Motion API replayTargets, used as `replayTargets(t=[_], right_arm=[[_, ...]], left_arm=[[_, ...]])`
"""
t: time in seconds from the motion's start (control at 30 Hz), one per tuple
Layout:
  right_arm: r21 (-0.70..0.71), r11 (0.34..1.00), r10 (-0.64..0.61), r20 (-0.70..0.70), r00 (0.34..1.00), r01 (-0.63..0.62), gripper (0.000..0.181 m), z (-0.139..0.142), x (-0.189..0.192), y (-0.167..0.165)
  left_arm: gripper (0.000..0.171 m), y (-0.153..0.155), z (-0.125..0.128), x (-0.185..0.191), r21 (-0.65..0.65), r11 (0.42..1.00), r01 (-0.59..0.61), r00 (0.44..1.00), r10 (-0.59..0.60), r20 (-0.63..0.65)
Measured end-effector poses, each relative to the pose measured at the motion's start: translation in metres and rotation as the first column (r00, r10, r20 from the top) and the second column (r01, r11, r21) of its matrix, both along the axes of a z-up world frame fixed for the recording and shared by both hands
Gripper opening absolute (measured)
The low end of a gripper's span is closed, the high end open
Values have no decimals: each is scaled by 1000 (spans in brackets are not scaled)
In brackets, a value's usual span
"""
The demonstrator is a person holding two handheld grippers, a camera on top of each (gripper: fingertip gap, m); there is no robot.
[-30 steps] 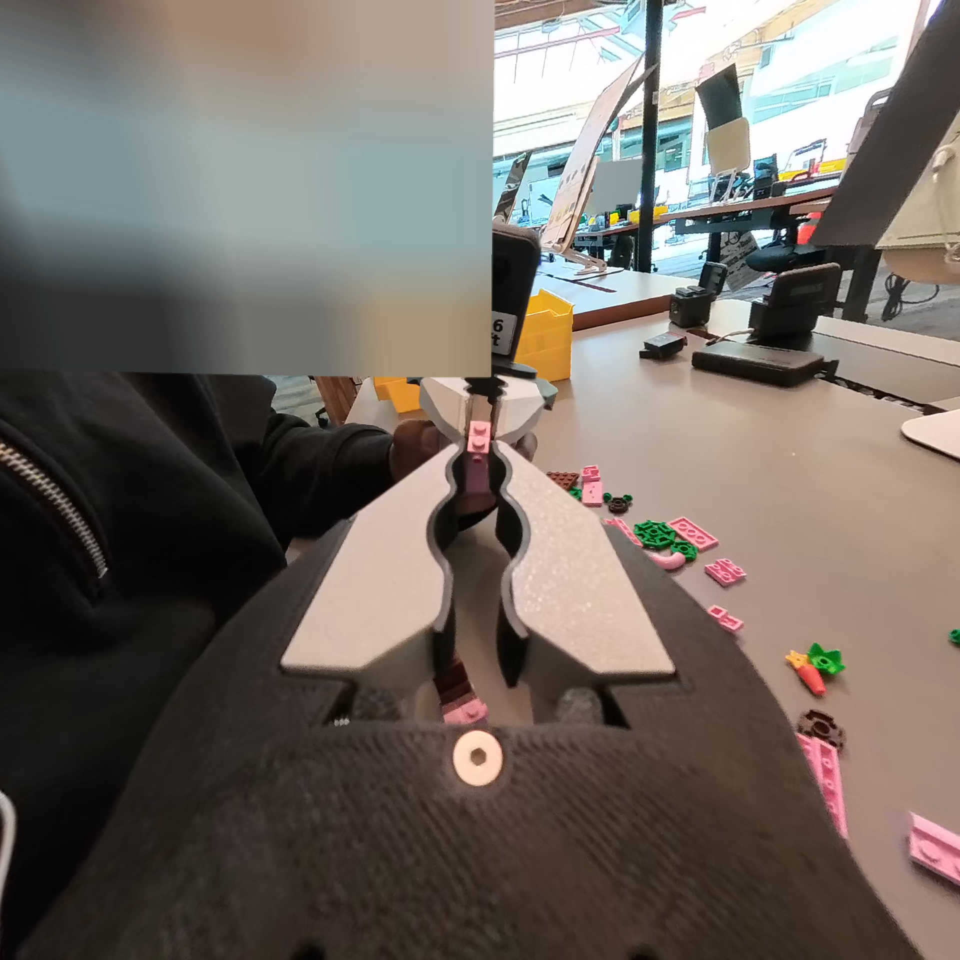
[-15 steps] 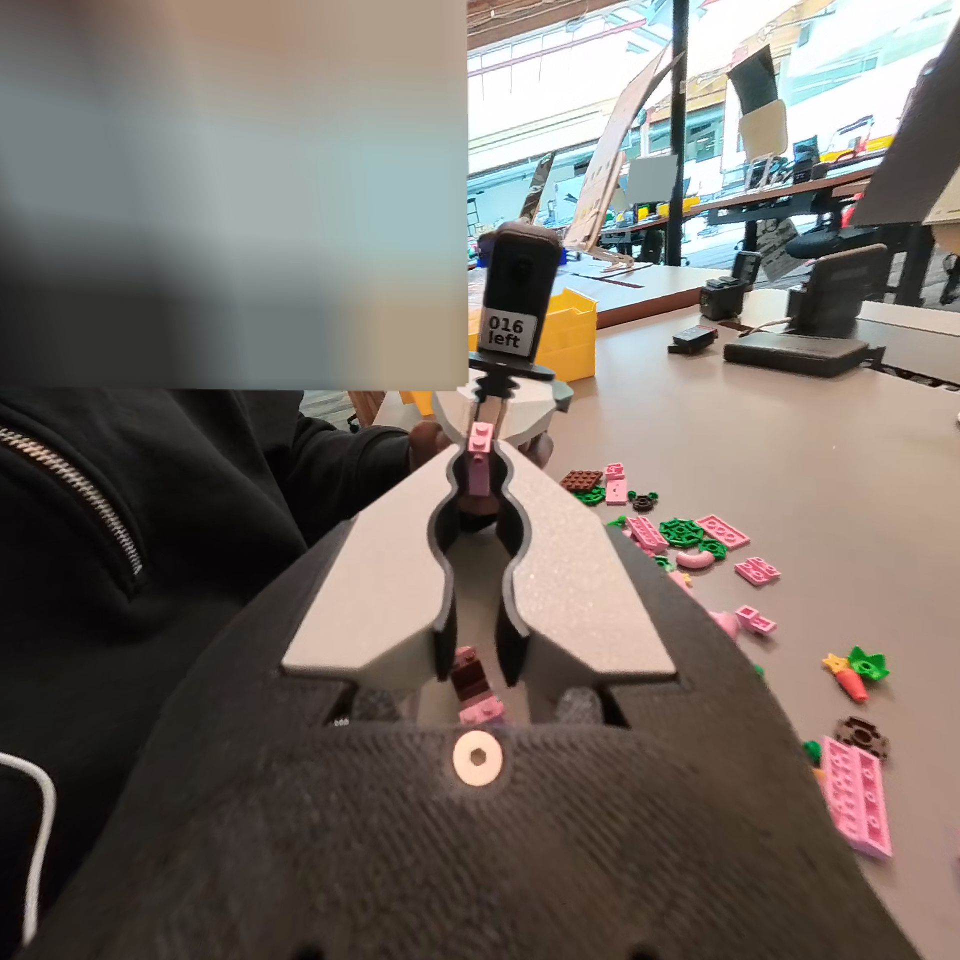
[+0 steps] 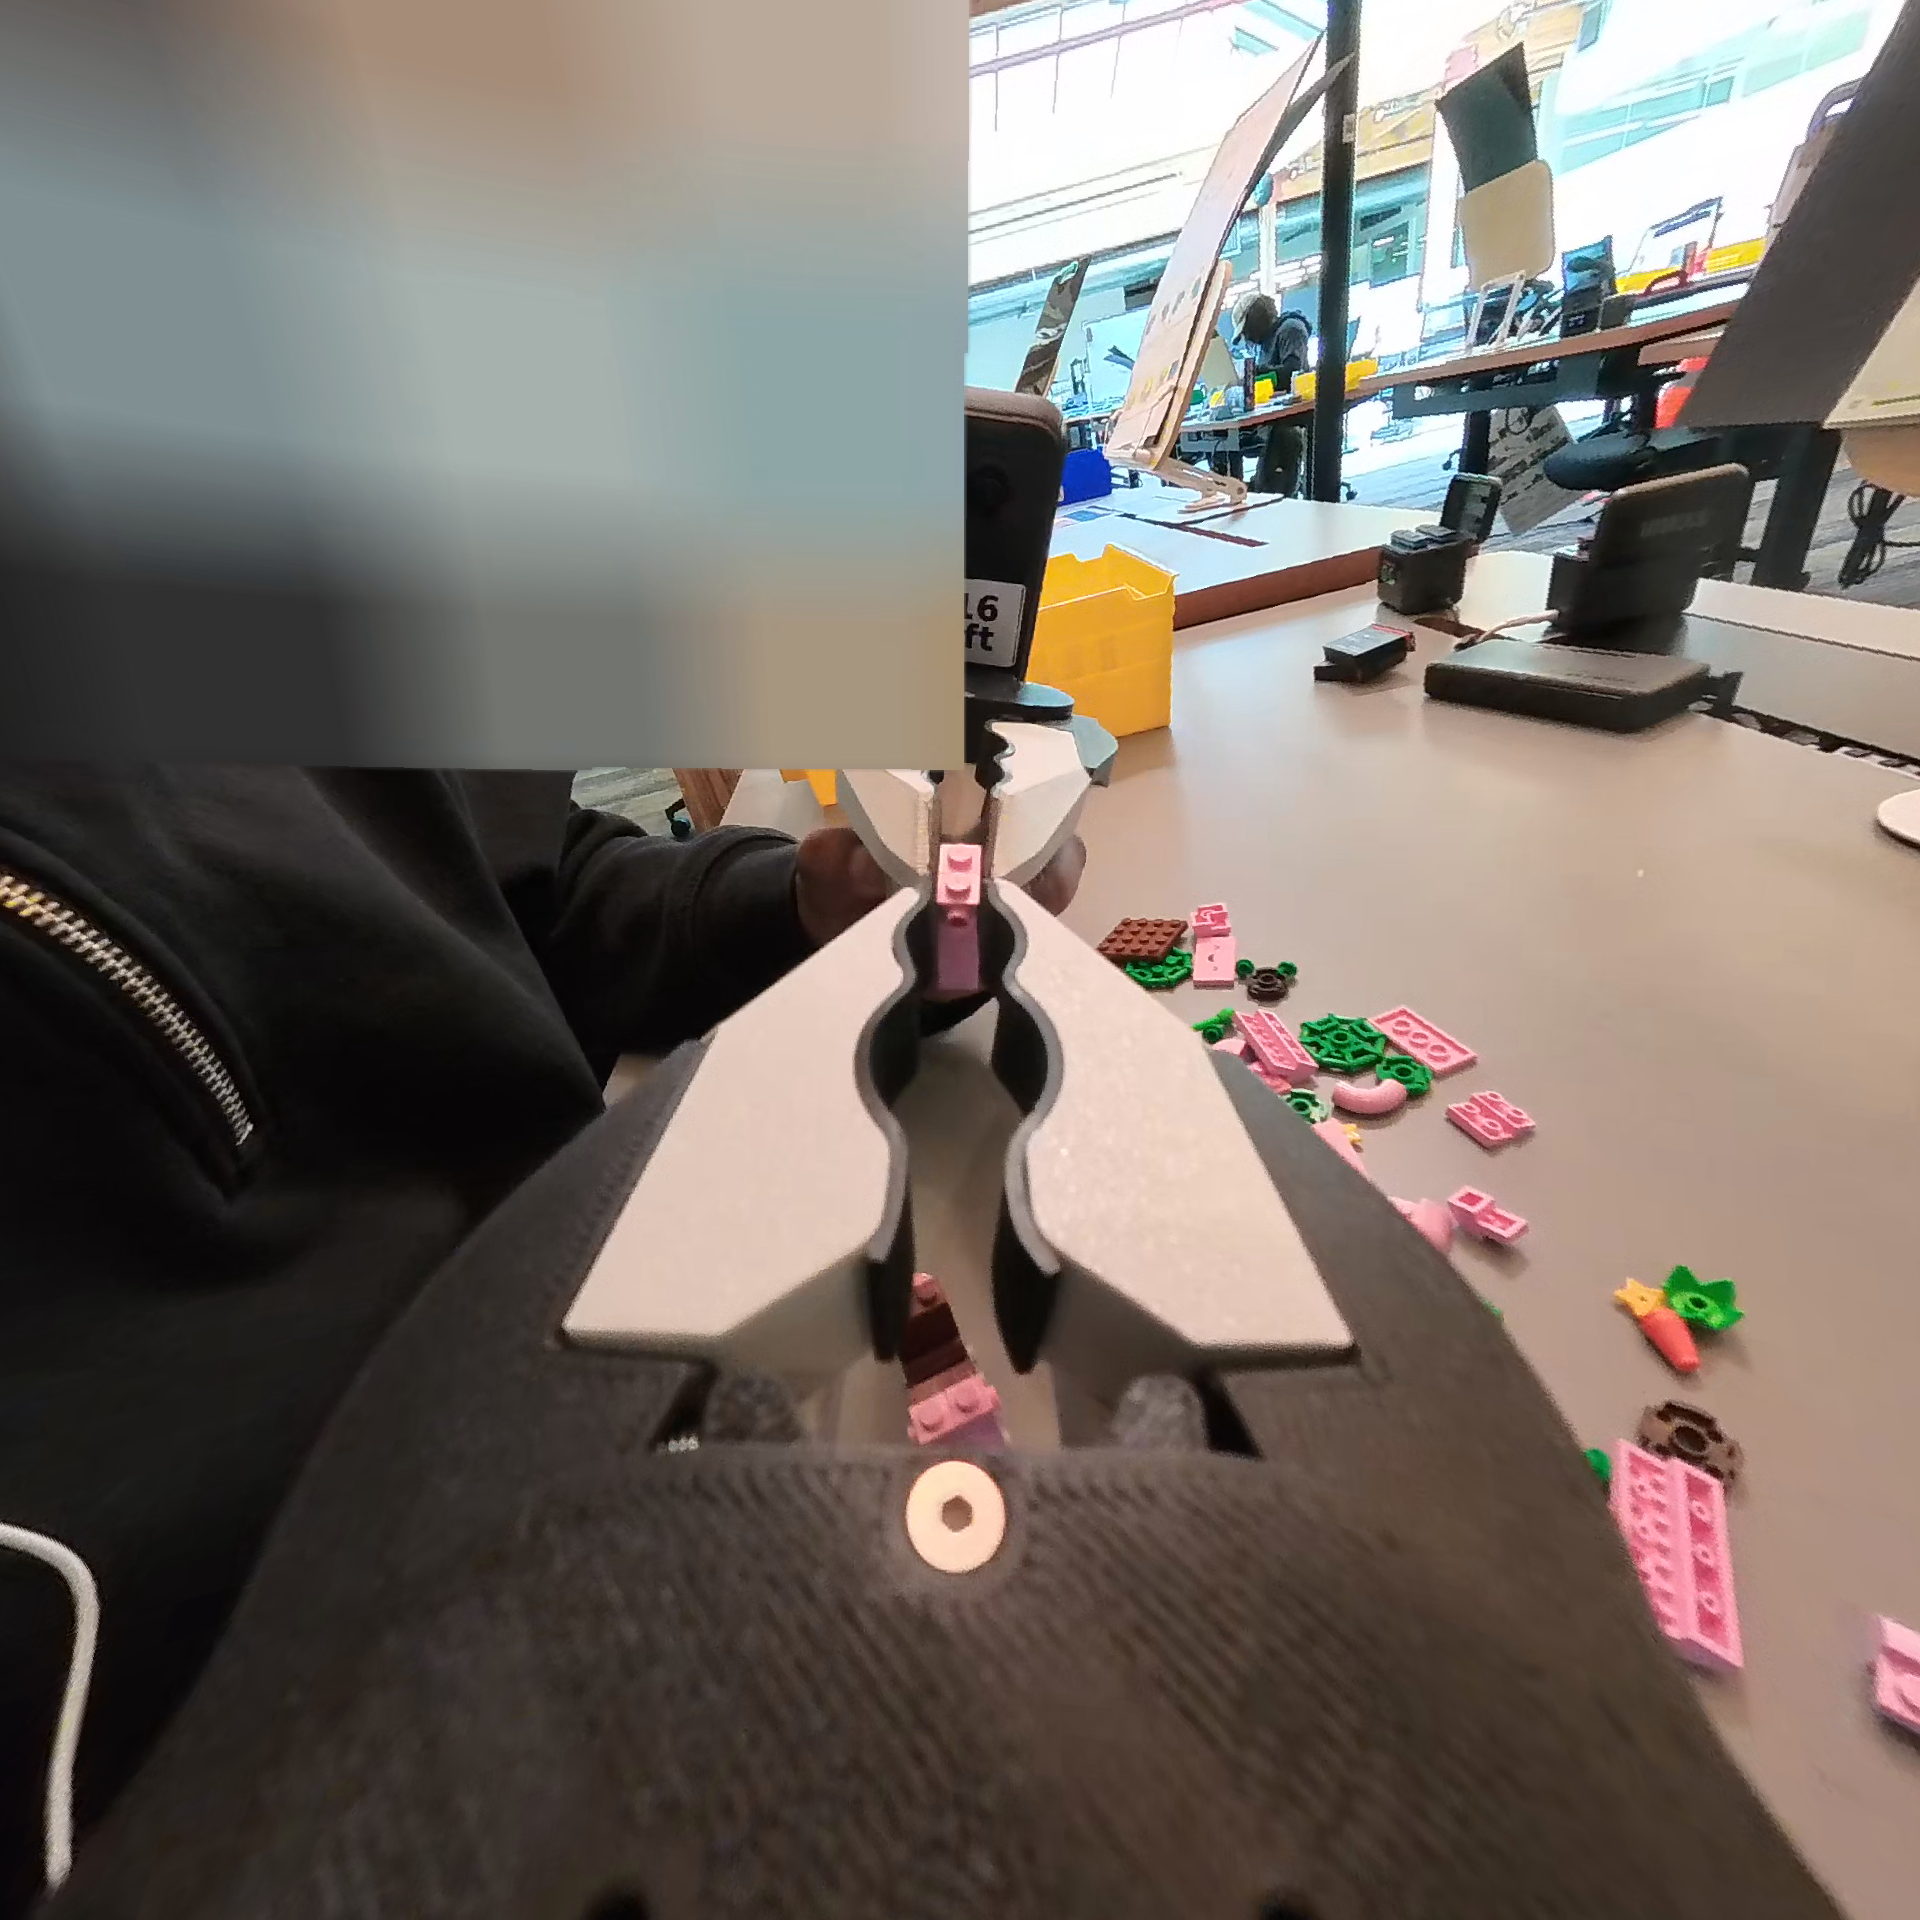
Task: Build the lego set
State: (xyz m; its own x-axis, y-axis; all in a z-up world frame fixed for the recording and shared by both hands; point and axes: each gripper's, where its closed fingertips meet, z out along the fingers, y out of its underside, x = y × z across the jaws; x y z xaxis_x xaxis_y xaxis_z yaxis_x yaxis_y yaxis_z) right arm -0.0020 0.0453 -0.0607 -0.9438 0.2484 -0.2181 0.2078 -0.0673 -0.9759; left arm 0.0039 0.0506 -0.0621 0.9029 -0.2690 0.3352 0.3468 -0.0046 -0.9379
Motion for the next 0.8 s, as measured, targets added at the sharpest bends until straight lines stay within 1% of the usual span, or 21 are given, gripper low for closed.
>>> replayTargets(t=[0.37,0.4,0.5,0.57,0.63,0.7,0.8], right_arm=[[-6,1000,-8,13,1000,8,6,-1,-3,1],[-16,1000,-11,17,1000,12,6,0,-4,1],[-41,998,-37,16,999,37,6,3,-8,1],[11,996,-91,-56,994,92,8,1,-12,4],[72,982,-162,-165,973,176,22,-1,-17,8],[105,964,-211,-262,942,245,37,-1,-19,10],[142,944,-229,-363,903,297,47,-4,-18,7]], left_arm=[[7,1,-3,-3,-12,1000,-3,1000,4,5],[7,1,-2,-4,-2,1000,4,1000,-4,31],[6,1,2,-9,53,997,59,978,-68,200],[6,0,2,-15,80,994,69,954,-90,287],[6,-3,1,-24,95,994,51,936,-80,343],[6,-4,-1,-30,82,996,35,930,-63,363],[6,-3,-5,-29,58,998,37,932,-56,359]])
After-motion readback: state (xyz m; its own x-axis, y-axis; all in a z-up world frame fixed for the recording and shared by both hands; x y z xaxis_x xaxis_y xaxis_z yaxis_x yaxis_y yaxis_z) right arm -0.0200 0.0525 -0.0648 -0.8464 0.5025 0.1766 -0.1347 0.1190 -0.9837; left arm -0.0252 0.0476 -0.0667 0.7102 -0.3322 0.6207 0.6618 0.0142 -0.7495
